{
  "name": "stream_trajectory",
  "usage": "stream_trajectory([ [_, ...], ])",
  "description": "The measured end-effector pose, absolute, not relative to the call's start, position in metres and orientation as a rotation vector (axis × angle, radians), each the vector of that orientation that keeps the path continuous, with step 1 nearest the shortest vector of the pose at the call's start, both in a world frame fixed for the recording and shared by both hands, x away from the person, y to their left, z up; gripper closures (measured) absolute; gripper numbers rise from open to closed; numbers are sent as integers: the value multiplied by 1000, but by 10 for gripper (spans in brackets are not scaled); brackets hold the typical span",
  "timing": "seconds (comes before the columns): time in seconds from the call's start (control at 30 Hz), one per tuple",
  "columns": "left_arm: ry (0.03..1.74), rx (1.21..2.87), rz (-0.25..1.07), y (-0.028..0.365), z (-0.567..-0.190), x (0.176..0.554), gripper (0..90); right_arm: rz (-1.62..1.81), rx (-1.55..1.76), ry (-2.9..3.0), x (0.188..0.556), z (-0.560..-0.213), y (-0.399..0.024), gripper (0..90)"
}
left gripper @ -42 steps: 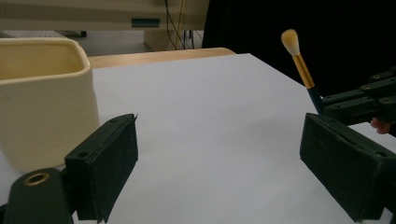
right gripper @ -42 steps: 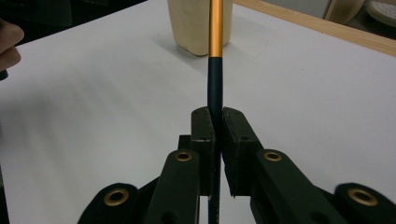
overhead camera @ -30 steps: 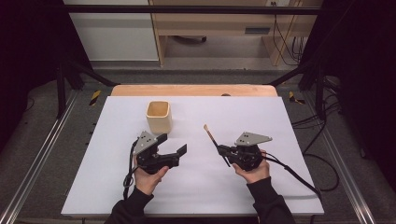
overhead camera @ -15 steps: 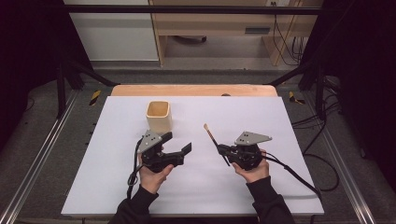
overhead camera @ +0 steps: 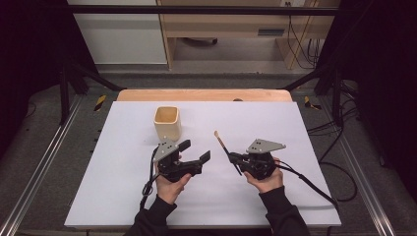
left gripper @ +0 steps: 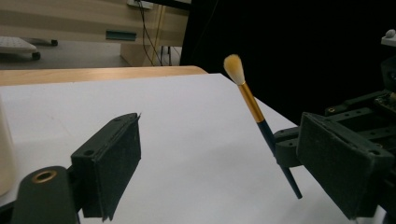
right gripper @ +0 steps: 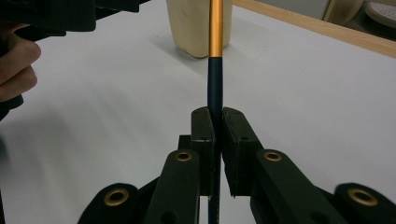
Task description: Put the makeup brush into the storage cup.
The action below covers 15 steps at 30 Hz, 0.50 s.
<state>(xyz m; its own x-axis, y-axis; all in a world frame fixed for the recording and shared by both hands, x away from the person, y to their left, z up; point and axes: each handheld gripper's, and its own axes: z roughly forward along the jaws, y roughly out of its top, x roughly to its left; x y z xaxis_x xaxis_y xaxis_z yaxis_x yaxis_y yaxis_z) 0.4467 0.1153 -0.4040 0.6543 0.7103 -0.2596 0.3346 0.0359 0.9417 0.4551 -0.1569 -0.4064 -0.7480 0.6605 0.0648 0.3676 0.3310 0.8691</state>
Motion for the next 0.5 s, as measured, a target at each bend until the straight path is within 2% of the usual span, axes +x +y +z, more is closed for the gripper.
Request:
stream_trajectory([
  [0.5,899,1535,323,100,-407,452,167,1382,911,2305,455,-407,-155,839],
])
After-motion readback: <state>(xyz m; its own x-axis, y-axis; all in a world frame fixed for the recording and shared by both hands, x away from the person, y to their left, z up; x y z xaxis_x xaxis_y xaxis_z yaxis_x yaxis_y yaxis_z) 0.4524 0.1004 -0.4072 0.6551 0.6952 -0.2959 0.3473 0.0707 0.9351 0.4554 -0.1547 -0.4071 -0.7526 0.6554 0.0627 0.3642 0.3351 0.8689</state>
